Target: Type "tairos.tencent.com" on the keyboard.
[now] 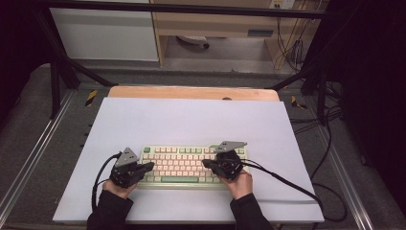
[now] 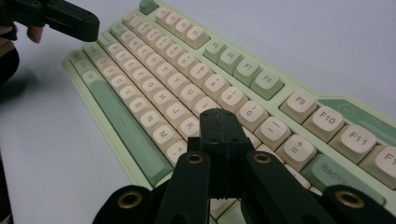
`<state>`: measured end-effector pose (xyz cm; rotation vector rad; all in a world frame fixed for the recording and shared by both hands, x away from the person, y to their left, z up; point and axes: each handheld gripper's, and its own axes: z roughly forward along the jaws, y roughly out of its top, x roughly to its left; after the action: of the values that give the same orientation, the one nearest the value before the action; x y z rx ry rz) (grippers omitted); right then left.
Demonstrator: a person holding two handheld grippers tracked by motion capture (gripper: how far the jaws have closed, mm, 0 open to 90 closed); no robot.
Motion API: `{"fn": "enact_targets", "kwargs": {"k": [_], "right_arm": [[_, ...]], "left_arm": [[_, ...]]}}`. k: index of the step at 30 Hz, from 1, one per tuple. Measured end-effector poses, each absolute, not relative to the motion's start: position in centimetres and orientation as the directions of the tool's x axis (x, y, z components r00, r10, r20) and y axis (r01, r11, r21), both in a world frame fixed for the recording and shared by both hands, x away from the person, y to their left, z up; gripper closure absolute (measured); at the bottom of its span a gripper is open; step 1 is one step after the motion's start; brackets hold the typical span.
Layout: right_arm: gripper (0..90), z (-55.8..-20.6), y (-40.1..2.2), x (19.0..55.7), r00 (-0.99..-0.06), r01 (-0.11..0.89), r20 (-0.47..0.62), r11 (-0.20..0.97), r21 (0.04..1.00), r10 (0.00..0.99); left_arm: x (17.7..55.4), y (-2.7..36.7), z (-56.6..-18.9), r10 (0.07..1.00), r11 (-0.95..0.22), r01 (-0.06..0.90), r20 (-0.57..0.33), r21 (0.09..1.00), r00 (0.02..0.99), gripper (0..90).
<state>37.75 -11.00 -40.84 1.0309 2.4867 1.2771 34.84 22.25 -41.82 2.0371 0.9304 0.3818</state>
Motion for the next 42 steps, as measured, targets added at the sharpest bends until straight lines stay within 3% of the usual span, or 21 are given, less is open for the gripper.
{"fn": "enact_targets", "kwargs": {"k": [42], "right_arm": [[90.0,-42.9,-8.7,39.6,-0.742,0.525,0.137,0.442,0.728,0.656]], "left_arm": [[35.0,22.2,-42.0,0.73,-0.374,0.479,-0.067,0.794,0.68,90.0]]}}
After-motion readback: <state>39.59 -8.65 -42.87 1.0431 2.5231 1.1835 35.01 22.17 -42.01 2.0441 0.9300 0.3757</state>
